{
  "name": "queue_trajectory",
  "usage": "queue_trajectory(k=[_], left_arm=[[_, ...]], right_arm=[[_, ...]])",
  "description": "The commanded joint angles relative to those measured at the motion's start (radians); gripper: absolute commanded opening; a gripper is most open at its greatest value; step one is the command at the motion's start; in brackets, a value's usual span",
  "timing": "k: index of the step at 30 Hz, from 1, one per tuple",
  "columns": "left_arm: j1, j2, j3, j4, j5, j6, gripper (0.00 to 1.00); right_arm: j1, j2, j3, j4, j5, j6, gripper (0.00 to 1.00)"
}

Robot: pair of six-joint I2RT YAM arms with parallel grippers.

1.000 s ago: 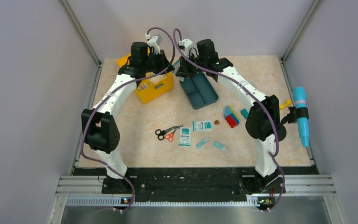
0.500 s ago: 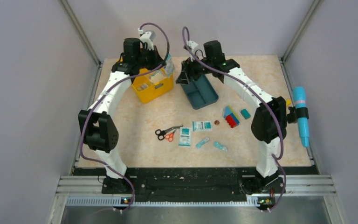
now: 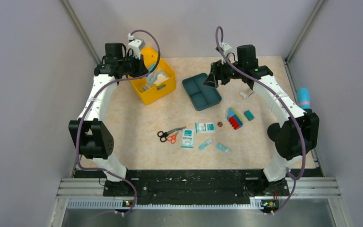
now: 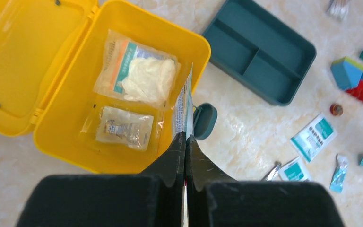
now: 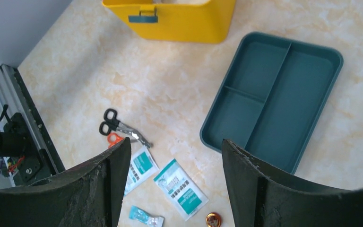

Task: Organize the medicine kit

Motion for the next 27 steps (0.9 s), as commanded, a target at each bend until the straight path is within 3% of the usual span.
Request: queue_trajectory(k=[1, 13, 16, 18, 22, 27], left_arm=[[-0.007, 0.02, -0.024, -0.031, 0.027, 0.141, 0.0], [0.032, 0.215, 0.039, -0.041, -0.046, 0.225, 0.02], [0.079, 0.312, 0.115, -0.067, -0.111, 0.259, 0.3], [0.088, 0.358, 0.202, -0.077, -0.209, 0.252, 0.4], [0.117, 0.341, 0.283, -0.007, -0.219, 0.189, 0.44], [0.122, 0.223, 0.187, 0.155, -0.163, 0.092, 0.44]], right_arm=[[0.005, -0.066, -0.043, -0.026, 0.05, -0.068, 0.69], [-0.027, -0.168, -0.169, -0.112, 0.144, -0.125, 0.69], [-0.03, -0.177, -0.196, -0.111, 0.159, -0.132, 0.69], [-0.036, -0.178, -0.195, -0.118, 0.165, -0.139, 0.69], [-0.039, -0.188, -0.202, -0.135, 0.187, -0.175, 0.69], [-0.039, -0.19, -0.23, -0.129, 0.192, -0.182, 0.7]])
